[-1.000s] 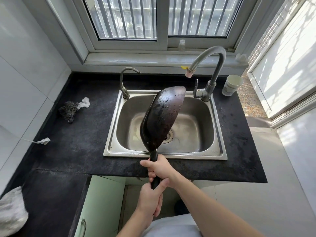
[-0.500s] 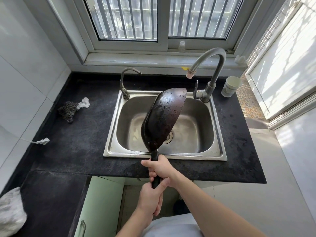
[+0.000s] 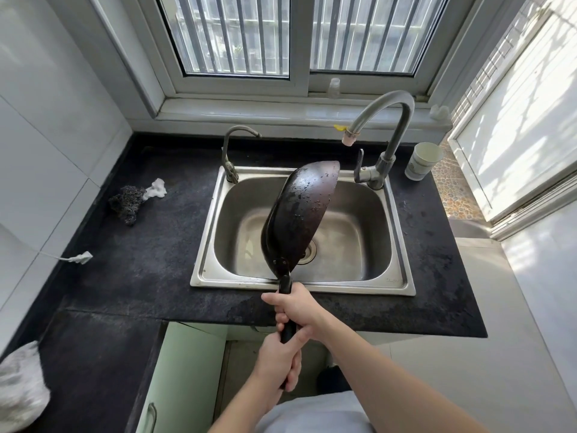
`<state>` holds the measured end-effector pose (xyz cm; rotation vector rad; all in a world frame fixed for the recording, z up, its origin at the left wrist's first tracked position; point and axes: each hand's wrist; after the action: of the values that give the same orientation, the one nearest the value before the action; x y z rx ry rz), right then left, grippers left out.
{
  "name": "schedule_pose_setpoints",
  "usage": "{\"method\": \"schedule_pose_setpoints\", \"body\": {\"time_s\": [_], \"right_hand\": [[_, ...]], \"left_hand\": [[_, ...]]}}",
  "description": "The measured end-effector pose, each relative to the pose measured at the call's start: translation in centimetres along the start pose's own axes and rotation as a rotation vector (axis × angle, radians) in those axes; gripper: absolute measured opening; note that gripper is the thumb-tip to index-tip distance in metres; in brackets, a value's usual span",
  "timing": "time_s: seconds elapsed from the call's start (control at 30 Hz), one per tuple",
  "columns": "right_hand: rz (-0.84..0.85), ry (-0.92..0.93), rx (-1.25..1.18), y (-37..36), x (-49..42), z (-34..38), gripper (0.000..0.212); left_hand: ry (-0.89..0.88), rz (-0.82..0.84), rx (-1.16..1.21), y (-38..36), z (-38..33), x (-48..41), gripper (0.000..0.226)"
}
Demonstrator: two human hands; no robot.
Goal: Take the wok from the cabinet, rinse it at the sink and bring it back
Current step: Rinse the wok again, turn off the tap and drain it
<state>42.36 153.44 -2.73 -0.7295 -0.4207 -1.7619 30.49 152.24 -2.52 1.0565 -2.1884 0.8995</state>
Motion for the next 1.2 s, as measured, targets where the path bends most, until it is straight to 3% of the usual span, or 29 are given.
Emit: {"method": "schedule_pose_setpoints", "body": {"time_s": [0.17, 0.43, 0.87, 1.2], "right_hand": [[-0.002, 0.01, 0.049, -0.1, 0.0, 0.1, 0.038], [0.024, 0.015, 0.063, 0.1, 0.0, 0.1, 0.038], [0.0, -0.002, 0.001, 0.7, 0.2, -0.2, 0.036], [0.017, -0.015, -0.009, 0.8, 0.2, 0.1, 0.036]], "left_hand": [[0.112, 0.057, 0.066, 0.1, -1.0, 0.5, 0.03], [0.12, 0.018, 0.073, -0.2, -1.0, 0.7, 0.033], [-0.013, -0.114, -0.187, -0.9, -0.7, 0.3, 0.027], [-0.05, -0.196, -0.176, -1.7, -0.1, 0.1, 0.027]]}}
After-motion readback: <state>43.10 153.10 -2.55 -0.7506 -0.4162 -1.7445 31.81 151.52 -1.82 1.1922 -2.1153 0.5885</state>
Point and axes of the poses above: each hand's wrist, its own x-axis away from the middle knuckle, its own y-axis out of the back of the hand, z = x × y, and after that the axes turned 14 degrees about x, right-handed
